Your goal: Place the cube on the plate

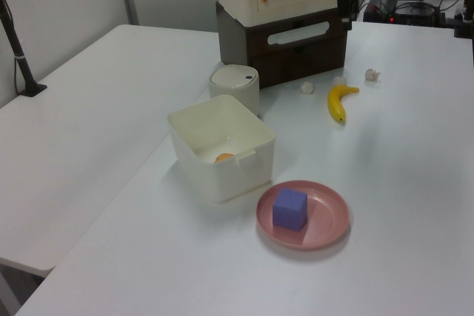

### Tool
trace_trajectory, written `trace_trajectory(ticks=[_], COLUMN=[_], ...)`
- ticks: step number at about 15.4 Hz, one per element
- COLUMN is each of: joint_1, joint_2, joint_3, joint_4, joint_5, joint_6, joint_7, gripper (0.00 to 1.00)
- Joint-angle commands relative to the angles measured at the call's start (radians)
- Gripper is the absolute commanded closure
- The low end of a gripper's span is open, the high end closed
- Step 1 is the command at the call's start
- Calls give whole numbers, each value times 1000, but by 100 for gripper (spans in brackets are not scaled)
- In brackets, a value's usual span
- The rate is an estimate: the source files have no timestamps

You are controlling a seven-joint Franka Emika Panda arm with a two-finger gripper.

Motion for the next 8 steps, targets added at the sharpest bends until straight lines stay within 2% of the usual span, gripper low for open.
trace_trajectory(ticks=[1,8], joint_1=[8,9], joint_2=[-16,-16], joint_3=[-2,-2], joint_4=[-19,-21], joint_5=[17,17], joint_6=[1,-6], joint_7=[46,47], gripper=[0,0])
